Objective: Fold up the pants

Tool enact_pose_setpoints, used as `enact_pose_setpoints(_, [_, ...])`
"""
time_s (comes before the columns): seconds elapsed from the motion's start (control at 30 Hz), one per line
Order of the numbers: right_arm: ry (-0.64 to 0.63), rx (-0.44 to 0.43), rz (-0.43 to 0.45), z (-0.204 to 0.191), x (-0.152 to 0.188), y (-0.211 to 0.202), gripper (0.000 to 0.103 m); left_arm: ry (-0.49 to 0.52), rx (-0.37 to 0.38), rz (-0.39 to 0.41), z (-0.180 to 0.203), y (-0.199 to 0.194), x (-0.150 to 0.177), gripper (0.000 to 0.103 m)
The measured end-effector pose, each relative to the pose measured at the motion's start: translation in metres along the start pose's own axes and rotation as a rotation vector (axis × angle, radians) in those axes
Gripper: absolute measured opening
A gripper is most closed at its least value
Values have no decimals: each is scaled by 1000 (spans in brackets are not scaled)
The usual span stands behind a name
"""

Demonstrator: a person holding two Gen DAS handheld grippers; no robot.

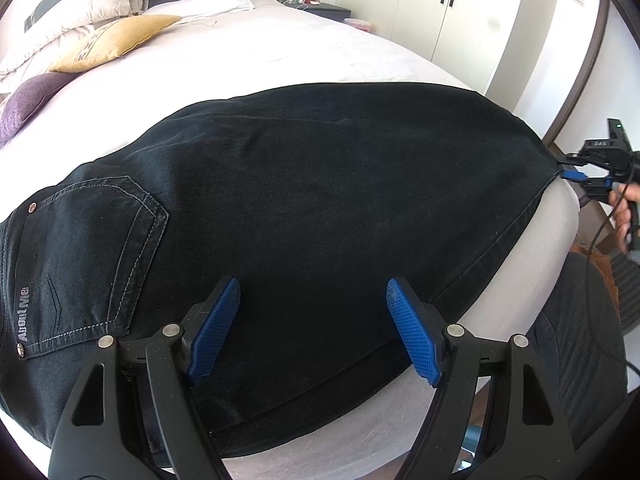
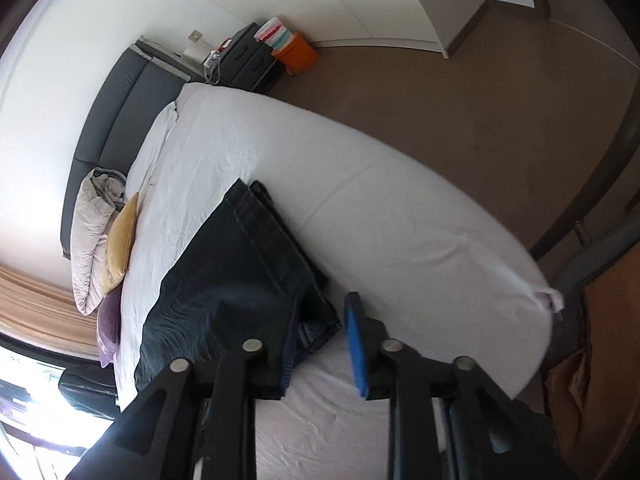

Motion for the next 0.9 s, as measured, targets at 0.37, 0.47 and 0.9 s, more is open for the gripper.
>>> enact_pose_setpoints(0.37, [-285, -314, -179, -150, 5, 55, 31, -18, -4, 7, -17, 1, 6, 75])
enact_pose_setpoints(0.47, [-219, -341, -287, -157, 18, 110, 31, -7, -25, 1, -20, 0, 11, 75])
enact_pose_setpoints(0.9, [-124, -173, -109, -103, -18, 126, 22, -80, -22, 62, -35, -30, 10, 75])
Point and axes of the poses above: each gripper's, at about its wrist camera, not at the fingertips, and y roughly the way its jaws point, z to its right, x to its underside, the point moved 5 cm from there along y, roughly the way its jaws point, and after that the axes turned 10 degrees about -x, right-handed, at the moved point
